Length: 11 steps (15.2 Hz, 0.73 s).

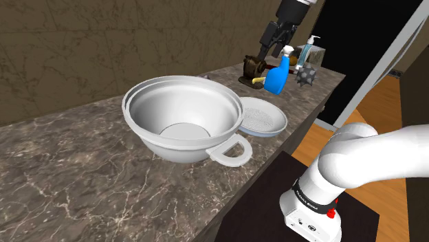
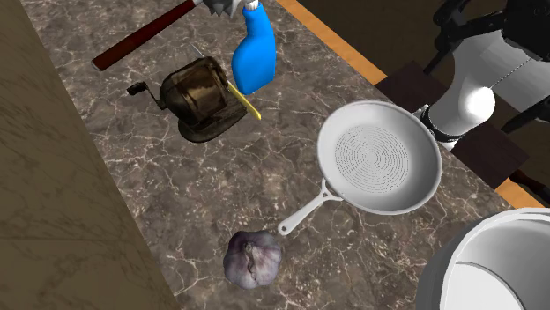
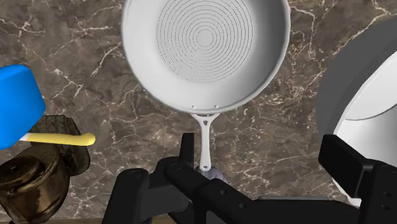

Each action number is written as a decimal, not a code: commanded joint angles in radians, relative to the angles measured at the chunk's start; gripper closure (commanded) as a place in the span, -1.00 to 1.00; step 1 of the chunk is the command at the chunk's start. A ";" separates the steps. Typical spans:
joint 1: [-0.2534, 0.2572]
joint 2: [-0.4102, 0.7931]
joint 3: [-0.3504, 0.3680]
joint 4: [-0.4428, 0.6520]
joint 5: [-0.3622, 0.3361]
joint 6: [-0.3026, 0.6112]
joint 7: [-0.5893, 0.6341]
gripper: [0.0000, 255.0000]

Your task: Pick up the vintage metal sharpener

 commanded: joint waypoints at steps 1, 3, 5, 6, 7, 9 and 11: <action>0.000 0.000 0.000 0.000 0.000 0.000 0.000 -1.00; -0.014 0.062 -0.014 0.018 -0.016 0.040 -0.004 -1.00; -0.027 0.125 -0.029 0.041 -0.031 0.078 -0.008 -1.00; -0.033 0.157 -0.036 0.054 -0.038 0.095 -0.009 -1.00; -0.039 0.189 -0.043 0.068 -0.045 0.112 -0.010 -1.00; -0.050 0.254 -0.058 0.099 -0.057 0.144 -0.013 -1.00; -0.061 0.320 -0.073 0.134 -0.068 0.172 -0.015 -1.00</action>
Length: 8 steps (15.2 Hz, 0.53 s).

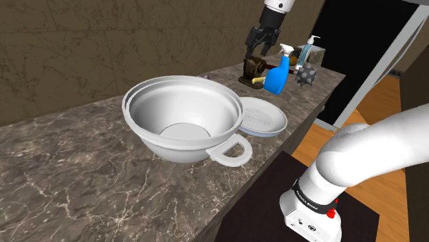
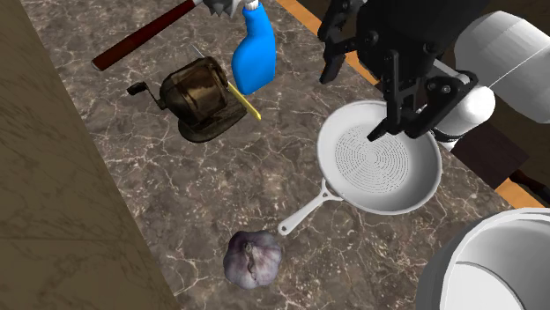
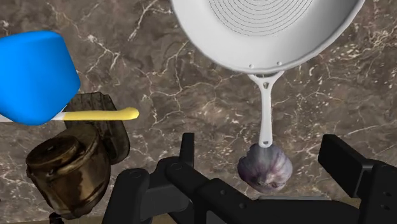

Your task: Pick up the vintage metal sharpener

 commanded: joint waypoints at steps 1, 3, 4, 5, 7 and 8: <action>-0.010 0.067 -0.013 0.042 -0.010 0.025 0.000 -1.00; -0.021 0.134 -0.029 0.083 -0.017 0.048 -0.002 -1.00; -0.026 0.167 -0.036 0.105 -0.020 0.059 -0.004 -1.00; -0.031 0.201 -0.044 0.129 -0.023 0.068 -0.005 -1.00; -0.040 0.269 -0.060 0.178 -0.026 0.085 -0.008 -1.00; -0.045 0.303 -0.068 0.205 -0.027 0.092 -0.009 -1.00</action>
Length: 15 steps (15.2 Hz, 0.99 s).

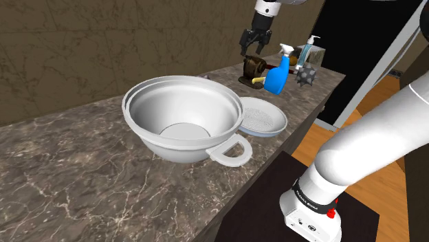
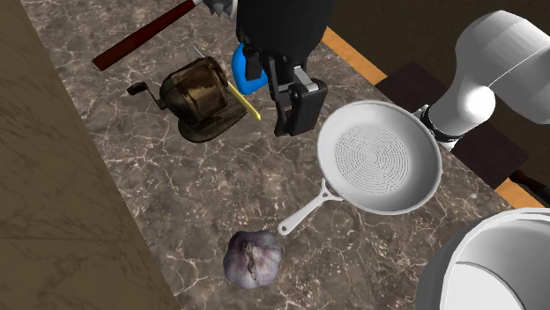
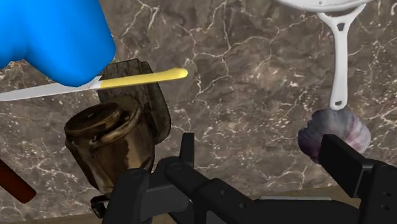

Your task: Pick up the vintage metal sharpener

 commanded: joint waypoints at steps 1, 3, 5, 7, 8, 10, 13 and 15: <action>-0.009 0.067 -0.013 0.047 -0.002 0.019 0.000 -1.00; -0.020 0.137 -0.029 0.105 0.000 0.028 -0.004 -1.00; -0.031 0.207 -0.044 0.168 0.004 0.034 -0.008 -1.00; -0.044 0.279 -0.058 0.236 0.011 0.035 -0.014 -1.00; -0.051 0.315 -0.065 0.273 0.016 0.034 -0.017 -1.00; -0.067 0.389 -0.078 0.350 0.026 0.029 -0.023 -1.00; -0.095 0.505 -0.095 0.479 0.045 0.012 -0.031 -1.00; -0.117 0.586 -0.104 0.576 0.060 -0.007 -0.036 -1.00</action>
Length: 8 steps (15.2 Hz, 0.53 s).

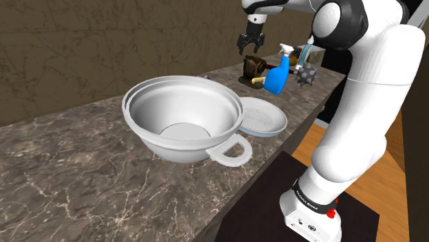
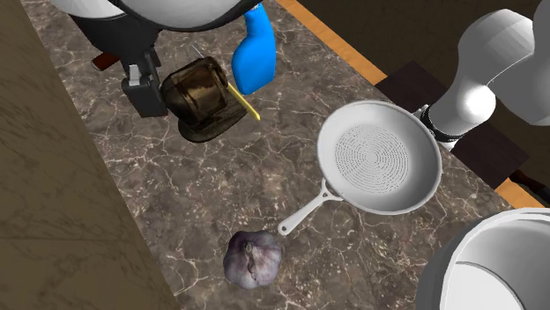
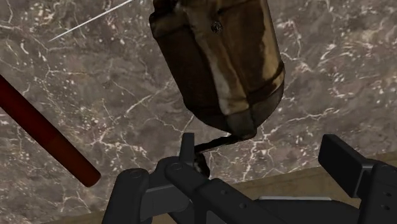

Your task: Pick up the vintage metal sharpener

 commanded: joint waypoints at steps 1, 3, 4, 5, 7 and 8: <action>-0.020 0.069 -0.008 0.086 0.013 -0.018 -0.006 -1.00; -0.019 0.067 -0.007 0.056 0.012 0.009 -0.004 -1.00; -0.019 0.067 -0.006 0.042 0.012 0.023 -0.004 -1.00; -0.018 0.067 -0.006 0.029 0.012 0.036 -0.003 -1.00; -0.017 0.068 -0.006 0.003 0.012 0.063 -0.002 -1.00; -0.017 0.069 -0.006 -0.009 0.012 0.076 -0.001 -1.00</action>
